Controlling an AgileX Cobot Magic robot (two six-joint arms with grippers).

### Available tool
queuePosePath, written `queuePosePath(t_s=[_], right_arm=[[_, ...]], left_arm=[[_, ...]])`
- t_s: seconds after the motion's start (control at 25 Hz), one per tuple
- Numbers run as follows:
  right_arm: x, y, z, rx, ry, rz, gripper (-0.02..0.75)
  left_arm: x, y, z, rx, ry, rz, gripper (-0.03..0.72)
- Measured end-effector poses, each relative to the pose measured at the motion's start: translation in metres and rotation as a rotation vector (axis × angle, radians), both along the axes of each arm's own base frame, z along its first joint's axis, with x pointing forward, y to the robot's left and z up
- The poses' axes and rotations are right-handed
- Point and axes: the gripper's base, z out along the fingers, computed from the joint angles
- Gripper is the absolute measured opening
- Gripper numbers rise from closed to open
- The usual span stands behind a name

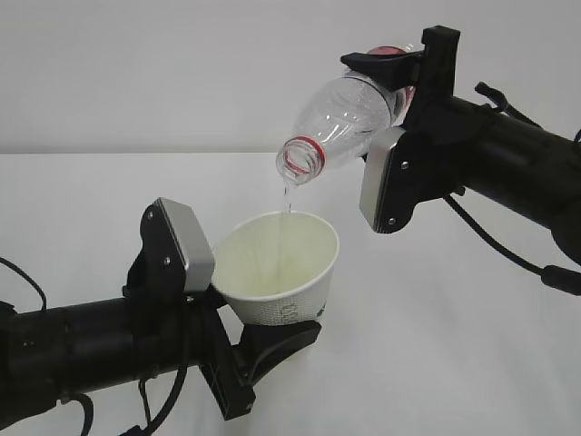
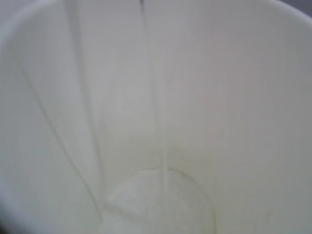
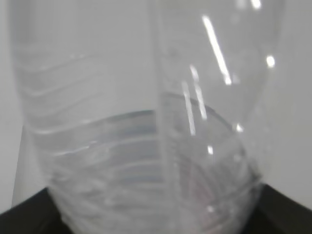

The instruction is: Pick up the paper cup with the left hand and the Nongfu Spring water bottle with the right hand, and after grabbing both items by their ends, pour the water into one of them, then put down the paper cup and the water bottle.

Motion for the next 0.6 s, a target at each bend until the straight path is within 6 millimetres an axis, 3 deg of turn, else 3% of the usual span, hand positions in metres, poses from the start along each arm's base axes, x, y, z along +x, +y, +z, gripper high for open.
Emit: queuePosePath(t_s=[0.6], right_arm=[[0.0000,0.0000,0.0000,0.000,0.000,0.000,0.512]], left_arm=[[0.0000,0.0001,-0.0004,0.004,0.002,0.001,0.508]])
